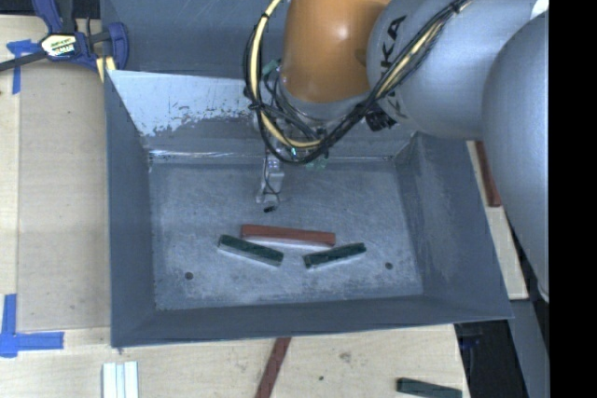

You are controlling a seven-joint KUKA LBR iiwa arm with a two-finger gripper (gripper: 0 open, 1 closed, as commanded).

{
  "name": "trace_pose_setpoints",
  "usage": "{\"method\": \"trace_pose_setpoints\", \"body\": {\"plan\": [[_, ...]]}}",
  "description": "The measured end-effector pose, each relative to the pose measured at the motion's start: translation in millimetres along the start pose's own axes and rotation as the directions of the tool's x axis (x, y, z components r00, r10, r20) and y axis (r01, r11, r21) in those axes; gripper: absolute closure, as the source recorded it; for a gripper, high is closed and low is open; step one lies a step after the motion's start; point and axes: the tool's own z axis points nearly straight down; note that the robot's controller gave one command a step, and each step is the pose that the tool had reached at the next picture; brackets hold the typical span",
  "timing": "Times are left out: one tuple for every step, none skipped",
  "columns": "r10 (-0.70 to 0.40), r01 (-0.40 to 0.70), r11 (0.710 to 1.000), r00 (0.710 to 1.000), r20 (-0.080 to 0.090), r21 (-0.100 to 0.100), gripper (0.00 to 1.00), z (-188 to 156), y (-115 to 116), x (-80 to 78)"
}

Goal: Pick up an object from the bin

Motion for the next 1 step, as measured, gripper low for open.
{"method": "trace_pose_setpoints", "body": {"plan": [[0.003, -0.003, 1.0, 1.0, 0.008, -0.001, 0.0, -4.7, -0.5, -2.0]]}}
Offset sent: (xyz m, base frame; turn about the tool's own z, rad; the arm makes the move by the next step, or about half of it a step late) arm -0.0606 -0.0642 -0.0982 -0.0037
